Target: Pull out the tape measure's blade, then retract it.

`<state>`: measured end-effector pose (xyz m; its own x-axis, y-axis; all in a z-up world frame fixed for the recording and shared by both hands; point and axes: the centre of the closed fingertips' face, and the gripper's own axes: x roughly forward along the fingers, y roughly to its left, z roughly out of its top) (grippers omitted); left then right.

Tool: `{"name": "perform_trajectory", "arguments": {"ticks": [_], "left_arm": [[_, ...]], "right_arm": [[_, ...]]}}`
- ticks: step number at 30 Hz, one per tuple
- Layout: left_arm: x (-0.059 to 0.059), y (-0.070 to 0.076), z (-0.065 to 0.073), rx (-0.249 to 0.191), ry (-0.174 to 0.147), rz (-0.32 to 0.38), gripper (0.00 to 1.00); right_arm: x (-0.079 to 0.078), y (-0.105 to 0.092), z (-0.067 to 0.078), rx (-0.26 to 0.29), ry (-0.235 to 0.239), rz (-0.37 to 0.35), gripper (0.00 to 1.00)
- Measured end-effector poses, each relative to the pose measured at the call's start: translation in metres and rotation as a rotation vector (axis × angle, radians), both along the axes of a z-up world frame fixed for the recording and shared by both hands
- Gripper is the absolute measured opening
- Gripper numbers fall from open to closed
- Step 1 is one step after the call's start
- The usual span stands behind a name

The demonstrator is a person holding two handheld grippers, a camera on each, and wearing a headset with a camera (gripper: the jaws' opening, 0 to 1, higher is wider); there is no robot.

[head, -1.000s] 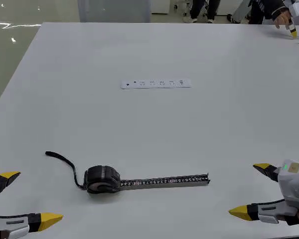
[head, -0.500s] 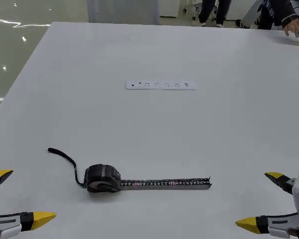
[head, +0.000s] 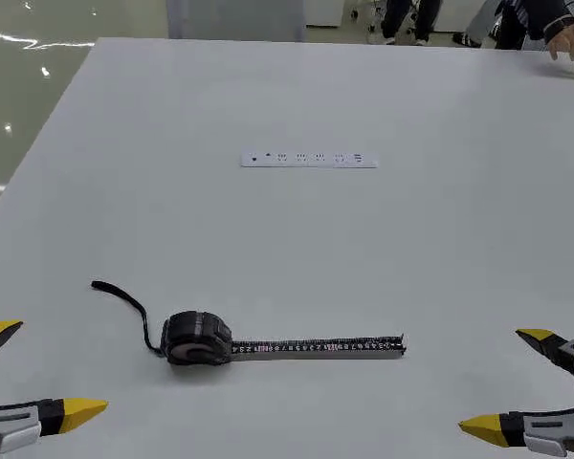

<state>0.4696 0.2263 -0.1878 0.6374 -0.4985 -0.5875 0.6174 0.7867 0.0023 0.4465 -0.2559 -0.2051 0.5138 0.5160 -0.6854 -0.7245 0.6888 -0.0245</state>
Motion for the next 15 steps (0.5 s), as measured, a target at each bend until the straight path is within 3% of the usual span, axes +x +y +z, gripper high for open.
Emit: {"name": "perform_trajectory", "arguments": {"ticks": [12,15], "left_arm": [[0.004,-0.007,0.009,-0.029,-0.010,0.008,0.99],[0.004,-0.011,0.009,-0.044,0.010,0.014,0.99]], "right_arm": [[0.000,0.002,0.003,-0.020,0.019,0.022,0.99],[0.002,0.004,0.005,-0.040,0.016,0.046,0.99]]}}
